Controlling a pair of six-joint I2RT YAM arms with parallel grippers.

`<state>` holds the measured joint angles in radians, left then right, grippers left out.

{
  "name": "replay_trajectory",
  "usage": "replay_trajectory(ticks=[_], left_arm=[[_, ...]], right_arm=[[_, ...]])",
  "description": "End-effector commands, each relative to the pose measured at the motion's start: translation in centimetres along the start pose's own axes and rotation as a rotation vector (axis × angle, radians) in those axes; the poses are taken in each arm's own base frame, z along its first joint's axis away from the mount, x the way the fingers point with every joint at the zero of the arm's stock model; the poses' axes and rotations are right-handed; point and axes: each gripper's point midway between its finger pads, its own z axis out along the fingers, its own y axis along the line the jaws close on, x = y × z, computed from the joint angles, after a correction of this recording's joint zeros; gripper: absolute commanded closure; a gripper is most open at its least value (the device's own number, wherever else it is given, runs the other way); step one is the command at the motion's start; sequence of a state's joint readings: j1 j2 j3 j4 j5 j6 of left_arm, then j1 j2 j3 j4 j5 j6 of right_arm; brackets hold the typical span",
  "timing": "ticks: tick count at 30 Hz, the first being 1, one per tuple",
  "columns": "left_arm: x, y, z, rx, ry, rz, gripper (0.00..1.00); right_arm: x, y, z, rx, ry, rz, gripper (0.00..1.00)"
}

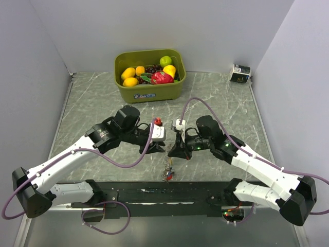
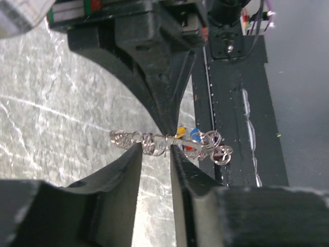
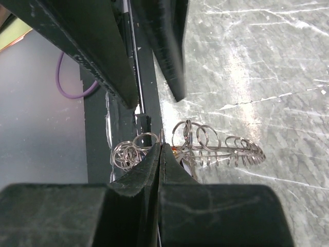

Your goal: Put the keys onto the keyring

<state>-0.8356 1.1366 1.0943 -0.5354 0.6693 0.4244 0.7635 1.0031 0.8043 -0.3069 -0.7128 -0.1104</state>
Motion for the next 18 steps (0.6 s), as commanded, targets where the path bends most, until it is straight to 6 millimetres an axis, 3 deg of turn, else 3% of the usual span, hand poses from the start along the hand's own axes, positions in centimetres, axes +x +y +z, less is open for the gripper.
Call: replay_trajectory(ticks=[1,11,18], left_arm=[[-2.2,-0.6,0.1,0.054,-0.075,0.059,0.67],[-0.7,-0.6,1.2,0.107,-0.014,0.026,0.61],[-0.5,-1.0,1.6,0.136,-0.026,0.015,0.62]], right_arm=[[-3.6,0.7,-0.7,-0.004,-0.107,-0.101,1.0],[-3.8,0.7,-0.9,0.003,-0.116,-0.108,1.0],[-3.8,0.7,-1.0,0.005,-0.12,-0.111,1.0]])
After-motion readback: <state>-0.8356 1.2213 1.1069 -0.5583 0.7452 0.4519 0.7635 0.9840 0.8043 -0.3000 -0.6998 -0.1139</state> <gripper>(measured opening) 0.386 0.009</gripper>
